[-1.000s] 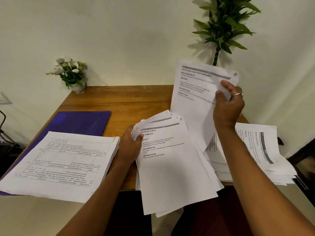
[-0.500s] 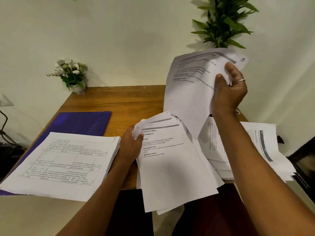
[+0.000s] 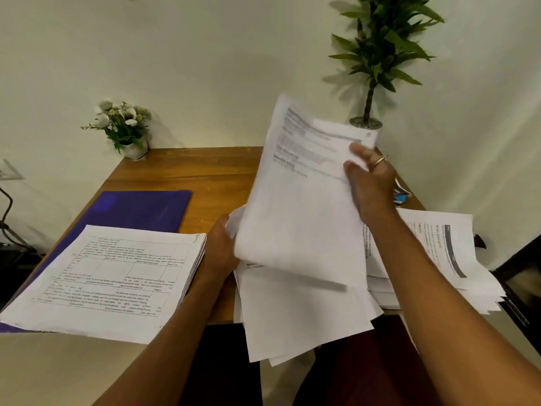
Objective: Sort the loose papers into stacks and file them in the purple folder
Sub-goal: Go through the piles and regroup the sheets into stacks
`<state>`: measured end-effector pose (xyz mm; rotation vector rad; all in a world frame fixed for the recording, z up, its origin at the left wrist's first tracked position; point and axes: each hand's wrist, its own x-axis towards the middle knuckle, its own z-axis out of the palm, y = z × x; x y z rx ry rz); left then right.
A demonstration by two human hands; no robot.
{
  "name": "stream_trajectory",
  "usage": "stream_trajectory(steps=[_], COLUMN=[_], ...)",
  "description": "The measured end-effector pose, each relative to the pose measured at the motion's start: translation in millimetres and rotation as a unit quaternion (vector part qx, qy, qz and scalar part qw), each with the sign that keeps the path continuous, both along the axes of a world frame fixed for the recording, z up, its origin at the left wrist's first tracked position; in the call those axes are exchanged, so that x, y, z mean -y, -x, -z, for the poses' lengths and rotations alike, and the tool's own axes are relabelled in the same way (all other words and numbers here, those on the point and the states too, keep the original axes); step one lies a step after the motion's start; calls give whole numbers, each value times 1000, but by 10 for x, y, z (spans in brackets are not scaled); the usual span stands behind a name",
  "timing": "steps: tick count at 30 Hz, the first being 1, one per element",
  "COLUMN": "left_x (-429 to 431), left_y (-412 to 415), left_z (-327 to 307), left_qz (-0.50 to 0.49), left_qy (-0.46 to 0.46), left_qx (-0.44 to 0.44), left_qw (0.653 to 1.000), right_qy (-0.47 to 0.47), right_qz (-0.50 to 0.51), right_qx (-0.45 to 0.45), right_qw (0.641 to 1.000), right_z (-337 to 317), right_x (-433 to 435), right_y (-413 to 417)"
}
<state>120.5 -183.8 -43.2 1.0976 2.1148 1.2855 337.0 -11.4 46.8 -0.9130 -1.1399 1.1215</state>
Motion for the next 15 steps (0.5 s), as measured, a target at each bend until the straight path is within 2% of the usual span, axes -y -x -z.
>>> stream_trajectory(steps=[3,5,11,15], left_x=[-6,-28,-40,-33], left_y=[-33,-29,-12,-40], left_z=[-72,-38,-20,-32], left_qz=[-31,-39,-66,-45], left_qy=[13,-19,-70,-60], left_qx=[34,38,89,85], left_qw=[999,998,991,994], right_qy=[28,48,-36,-85], right_qz=[-84,-116,-112,-111], right_qx=[192,271,370,410], right_qw=[977,954,922,901], right_z=[418,699,1055,1148], right_x=[156,282,440,474], right_y=[11,22,98,125])
